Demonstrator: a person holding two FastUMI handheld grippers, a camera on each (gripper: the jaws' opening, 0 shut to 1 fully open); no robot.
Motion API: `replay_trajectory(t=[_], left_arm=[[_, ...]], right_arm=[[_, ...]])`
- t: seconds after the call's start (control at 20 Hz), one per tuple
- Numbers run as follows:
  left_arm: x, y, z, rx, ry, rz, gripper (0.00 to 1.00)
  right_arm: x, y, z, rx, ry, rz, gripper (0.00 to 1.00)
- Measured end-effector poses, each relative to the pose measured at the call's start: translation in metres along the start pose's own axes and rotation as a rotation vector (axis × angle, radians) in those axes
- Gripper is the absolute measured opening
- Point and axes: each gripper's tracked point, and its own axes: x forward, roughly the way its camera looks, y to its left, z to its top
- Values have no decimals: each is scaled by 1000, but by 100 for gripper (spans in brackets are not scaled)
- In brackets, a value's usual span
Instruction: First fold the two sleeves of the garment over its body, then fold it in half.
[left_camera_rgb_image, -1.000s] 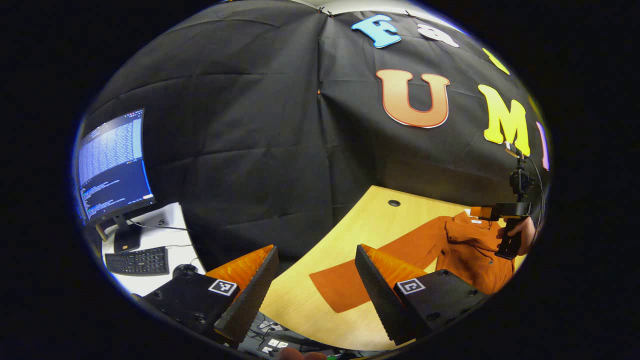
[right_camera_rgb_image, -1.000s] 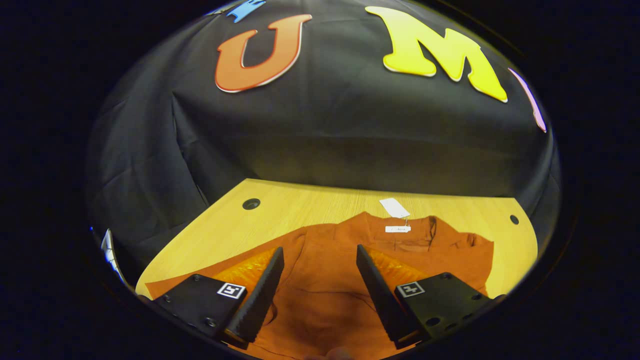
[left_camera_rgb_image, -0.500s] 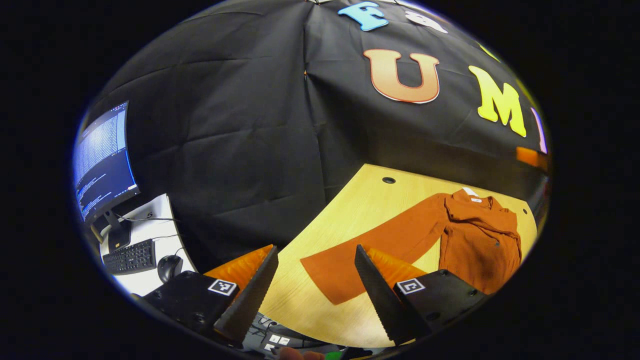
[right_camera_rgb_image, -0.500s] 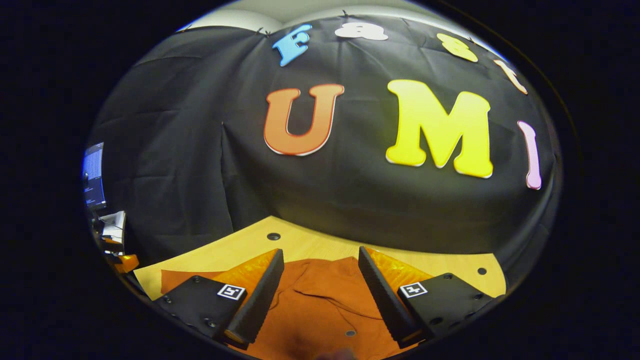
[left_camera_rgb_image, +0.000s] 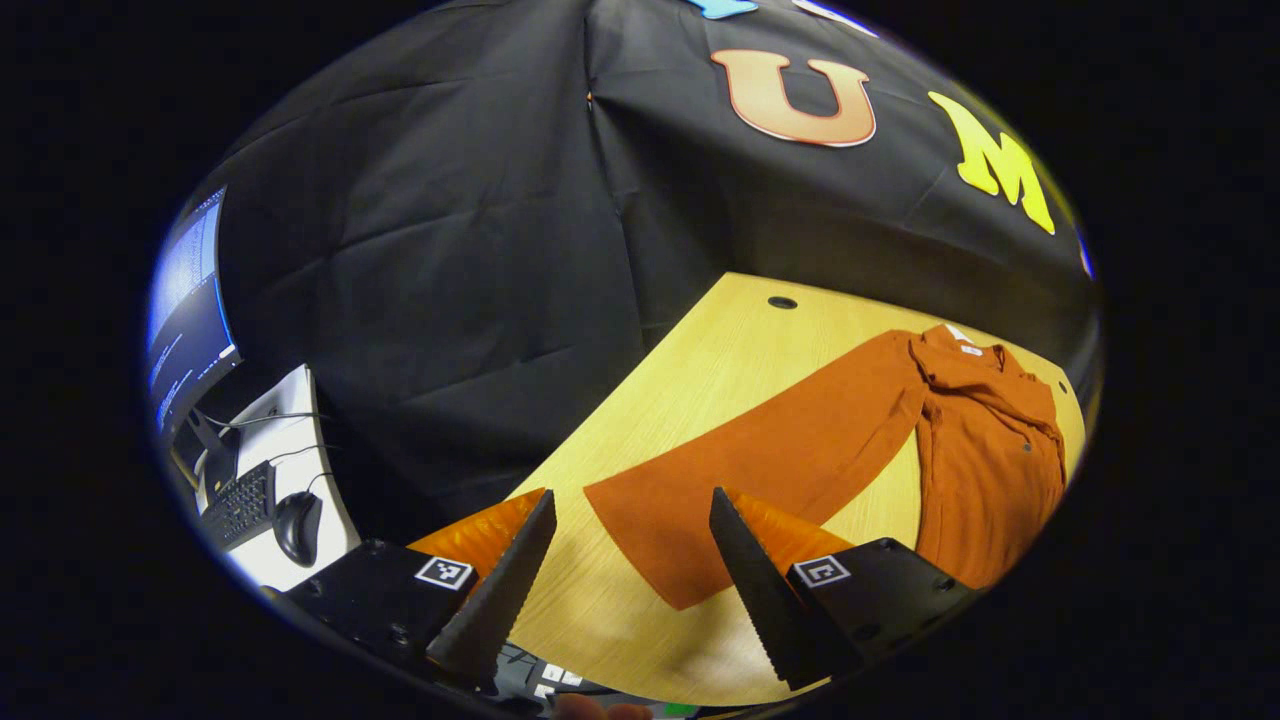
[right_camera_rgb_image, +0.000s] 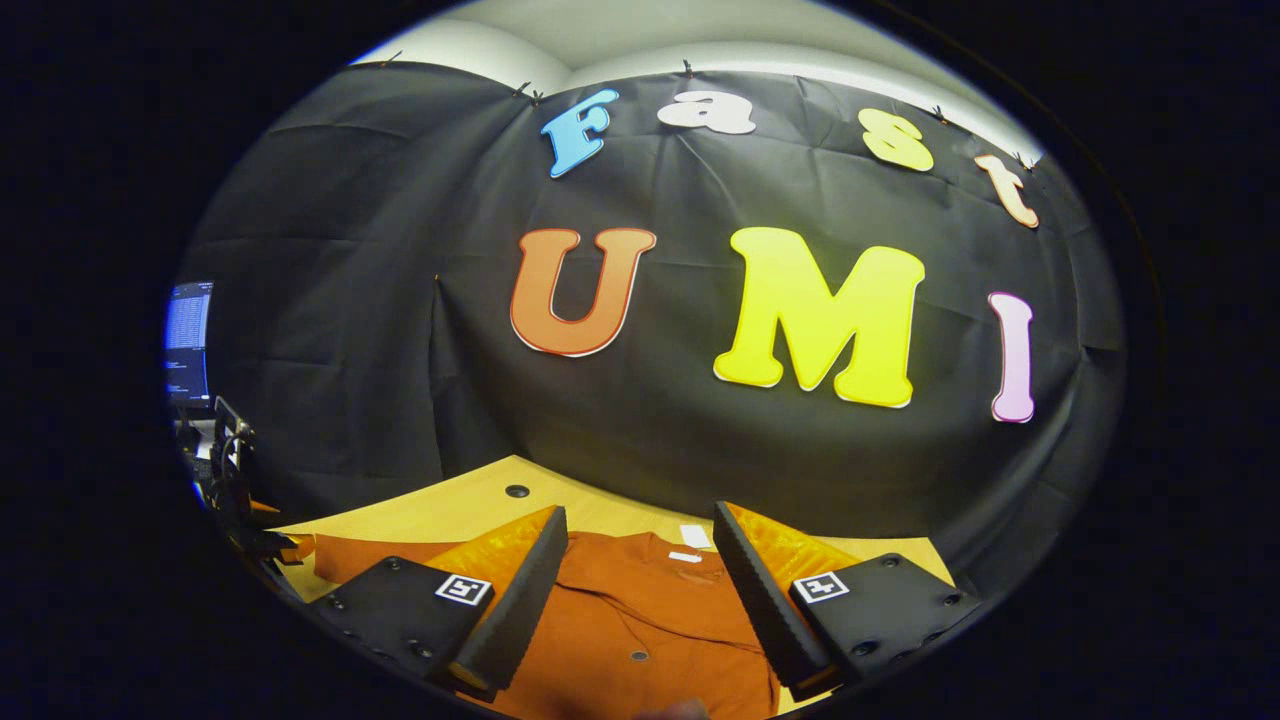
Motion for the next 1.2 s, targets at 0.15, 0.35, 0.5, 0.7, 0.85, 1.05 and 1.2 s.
replay_trajectory(t=[0.15,0.35,0.5,0.7,0.85,1.05,1.2], left_arm=[[18,-5,-14,10,38,-4,100],[37,-4,-30,-20,94,6,100],[49,-8,-35,-79,102,-13,100],[51,-6,-37,-121,90,22,99],[49,-15,-37,-145,84,42,90],[54,-36,-28,-179,63,-11,27],[52,-33,-29,-233,82,-32,4]], right_arm=[[-5,-19,-2,3,10,-41,93],[-11,-37,-7,-12,37,-76,93],[-15,-48,-8,-8,45,-97,93],[-18,-62,-15,22,71,-128,94],[-19,-70,-16,34,82,-137,93],[-25,-82,-18,40,84,-154,93],[-32,-94,-23,44,90,-173,93]])
